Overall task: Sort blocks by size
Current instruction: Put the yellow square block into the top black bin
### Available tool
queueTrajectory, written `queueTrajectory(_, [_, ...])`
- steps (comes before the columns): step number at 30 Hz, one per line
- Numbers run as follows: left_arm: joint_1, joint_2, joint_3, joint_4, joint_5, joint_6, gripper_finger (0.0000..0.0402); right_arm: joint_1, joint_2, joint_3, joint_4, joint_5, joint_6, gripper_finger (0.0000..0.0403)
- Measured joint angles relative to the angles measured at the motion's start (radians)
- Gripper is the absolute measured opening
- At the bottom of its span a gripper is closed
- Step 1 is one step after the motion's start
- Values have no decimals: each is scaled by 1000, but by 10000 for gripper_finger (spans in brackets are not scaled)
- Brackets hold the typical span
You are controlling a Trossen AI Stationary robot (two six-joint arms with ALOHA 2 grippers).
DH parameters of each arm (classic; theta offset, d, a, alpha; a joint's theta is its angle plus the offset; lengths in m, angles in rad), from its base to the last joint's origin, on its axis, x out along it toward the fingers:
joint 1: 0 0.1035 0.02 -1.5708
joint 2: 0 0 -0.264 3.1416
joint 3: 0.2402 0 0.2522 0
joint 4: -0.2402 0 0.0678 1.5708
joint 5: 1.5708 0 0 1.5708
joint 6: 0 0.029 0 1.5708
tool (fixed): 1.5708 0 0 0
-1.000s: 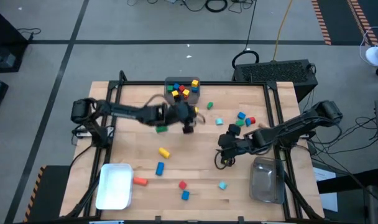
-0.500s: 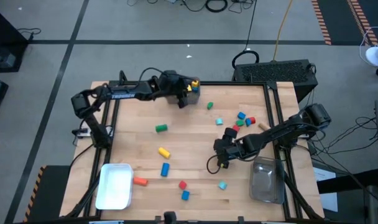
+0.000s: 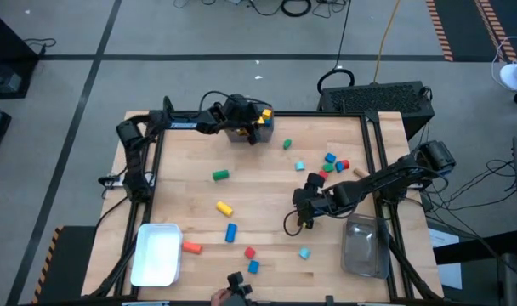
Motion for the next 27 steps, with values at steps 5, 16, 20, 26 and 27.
queueTrajectory(5, [24,48,21,0,27,-8,155,-1,-74,0,-32,4,6,231])
queueTrajectory(16, [45,80,43,28,118,-8,155,-23,-258,0,-217,82,50,231])
queueTrajectory(20, [45,80,44,26,140,-7,155,-51,-302,0,-368,109,119,231])
queueTrajectory(26, [55,80,44,25,180,-31,182,-87,-343,0,-513,111,200,231])
queueTrajectory(27, [58,80,44,26,184,-42,193,-94,-348,0,-533,111,206,231])
